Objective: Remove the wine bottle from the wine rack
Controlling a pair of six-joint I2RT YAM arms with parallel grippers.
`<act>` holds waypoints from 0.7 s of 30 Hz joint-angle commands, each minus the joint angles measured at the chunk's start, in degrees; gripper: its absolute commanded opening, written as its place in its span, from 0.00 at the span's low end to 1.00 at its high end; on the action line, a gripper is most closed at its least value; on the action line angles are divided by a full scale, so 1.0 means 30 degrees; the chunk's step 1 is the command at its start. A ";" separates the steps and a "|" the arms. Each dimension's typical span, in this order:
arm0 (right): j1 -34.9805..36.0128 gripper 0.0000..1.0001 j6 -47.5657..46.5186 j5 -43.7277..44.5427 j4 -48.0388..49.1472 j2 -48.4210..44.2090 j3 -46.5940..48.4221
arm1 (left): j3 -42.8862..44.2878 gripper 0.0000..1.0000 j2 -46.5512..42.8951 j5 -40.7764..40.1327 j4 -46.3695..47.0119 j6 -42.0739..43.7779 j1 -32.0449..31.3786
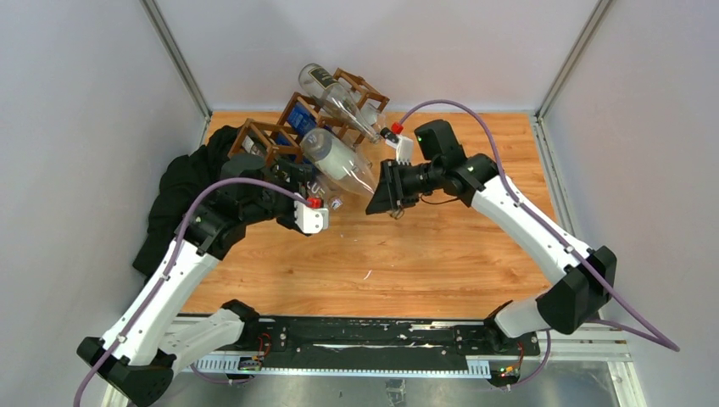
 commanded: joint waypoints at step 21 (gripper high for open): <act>0.5560 0.00 -0.3677 0.0712 -0.1184 -0.2275 0.1201 | -0.4573 0.92 -0.2586 -0.1101 0.3519 0.3533 -0.1787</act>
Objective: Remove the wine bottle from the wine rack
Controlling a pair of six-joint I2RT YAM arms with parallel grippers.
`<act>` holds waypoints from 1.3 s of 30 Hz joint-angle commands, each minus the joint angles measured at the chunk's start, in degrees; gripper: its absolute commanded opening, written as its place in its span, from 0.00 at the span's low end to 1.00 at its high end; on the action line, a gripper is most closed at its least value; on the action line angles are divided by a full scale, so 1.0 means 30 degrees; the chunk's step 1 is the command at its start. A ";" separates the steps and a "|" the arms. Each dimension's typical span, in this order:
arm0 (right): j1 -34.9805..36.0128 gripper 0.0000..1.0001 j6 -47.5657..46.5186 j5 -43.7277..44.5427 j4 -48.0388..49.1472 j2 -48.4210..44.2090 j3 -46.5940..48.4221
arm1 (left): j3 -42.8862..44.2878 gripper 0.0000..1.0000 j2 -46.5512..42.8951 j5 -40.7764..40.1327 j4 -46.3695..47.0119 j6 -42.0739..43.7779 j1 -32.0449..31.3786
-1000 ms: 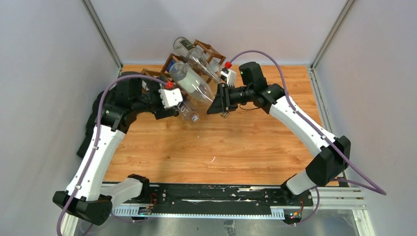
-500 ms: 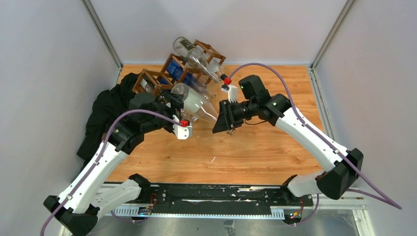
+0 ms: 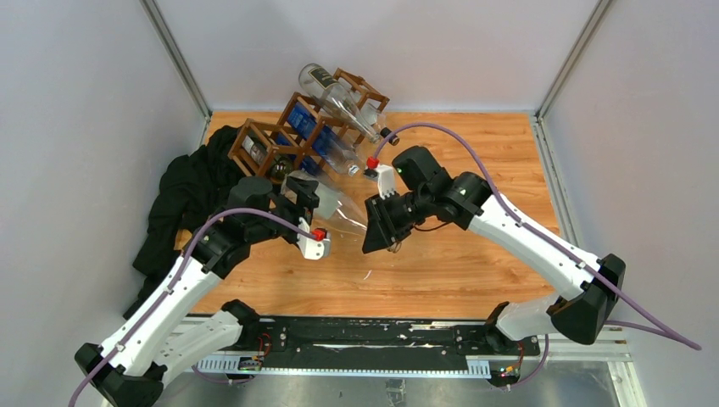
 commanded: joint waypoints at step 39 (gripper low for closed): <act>0.3853 0.00 -0.4025 -0.1083 0.1912 -0.1970 0.0598 | -0.2606 0.77 -0.1488 -0.0164 0.3620 -0.0748 -0.0171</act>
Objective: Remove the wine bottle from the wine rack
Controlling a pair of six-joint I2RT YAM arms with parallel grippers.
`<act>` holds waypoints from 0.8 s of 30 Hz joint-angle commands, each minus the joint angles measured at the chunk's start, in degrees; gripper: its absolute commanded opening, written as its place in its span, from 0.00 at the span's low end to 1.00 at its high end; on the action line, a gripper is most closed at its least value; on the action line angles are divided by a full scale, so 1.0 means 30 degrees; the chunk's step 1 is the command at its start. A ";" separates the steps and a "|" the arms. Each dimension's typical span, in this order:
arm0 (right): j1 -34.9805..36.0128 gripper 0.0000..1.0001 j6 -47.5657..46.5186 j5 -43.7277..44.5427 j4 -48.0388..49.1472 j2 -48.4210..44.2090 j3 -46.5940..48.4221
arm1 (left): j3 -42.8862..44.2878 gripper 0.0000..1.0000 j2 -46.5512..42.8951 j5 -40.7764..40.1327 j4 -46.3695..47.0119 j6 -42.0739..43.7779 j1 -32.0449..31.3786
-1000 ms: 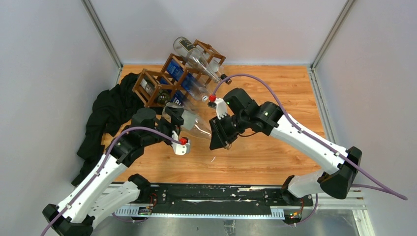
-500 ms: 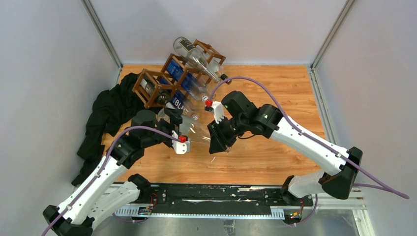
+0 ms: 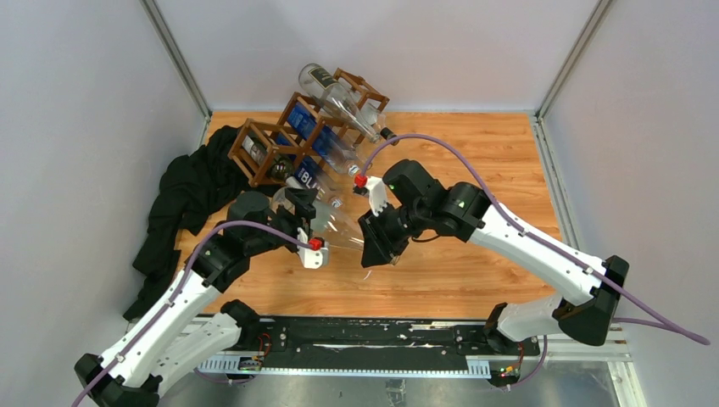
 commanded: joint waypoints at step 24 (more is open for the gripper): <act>0.0932 0.98 -0.2020 0.4686 0.2776 -0.3735 0.0843 | -0.2416 0.00 -0.1846 -0.1435 1.2306 0.0282 -0.0061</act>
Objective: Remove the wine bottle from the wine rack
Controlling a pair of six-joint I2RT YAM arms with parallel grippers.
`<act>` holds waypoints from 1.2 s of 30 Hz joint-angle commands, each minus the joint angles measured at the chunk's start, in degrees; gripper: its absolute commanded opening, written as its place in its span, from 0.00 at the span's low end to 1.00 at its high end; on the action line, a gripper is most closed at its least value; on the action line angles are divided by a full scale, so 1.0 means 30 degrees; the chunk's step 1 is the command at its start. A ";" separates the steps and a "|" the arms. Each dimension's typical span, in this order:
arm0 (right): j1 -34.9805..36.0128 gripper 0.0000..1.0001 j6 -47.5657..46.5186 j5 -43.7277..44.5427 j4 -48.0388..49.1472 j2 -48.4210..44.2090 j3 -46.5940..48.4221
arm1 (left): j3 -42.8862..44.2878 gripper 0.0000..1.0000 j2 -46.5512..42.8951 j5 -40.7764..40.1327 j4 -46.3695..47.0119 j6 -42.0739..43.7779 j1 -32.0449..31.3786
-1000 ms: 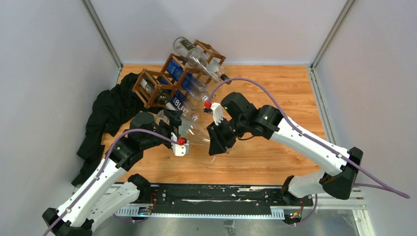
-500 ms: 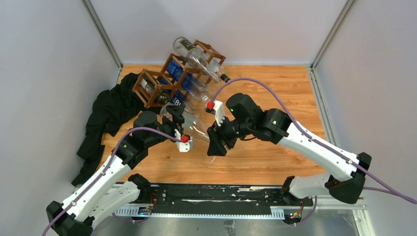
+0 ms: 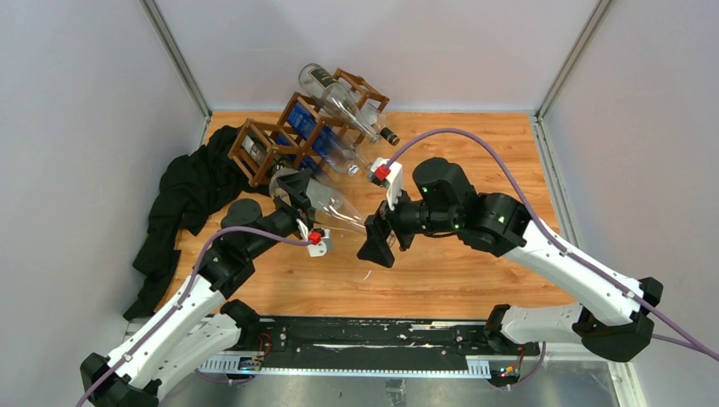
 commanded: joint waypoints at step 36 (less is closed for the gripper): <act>0.0202 0.82 -0.0223 0.2814 1.2351 -0.0230 0.0068 | 0.6258 0.00 0.0512 0.3807 -0.5105 -1.6762 -0.0027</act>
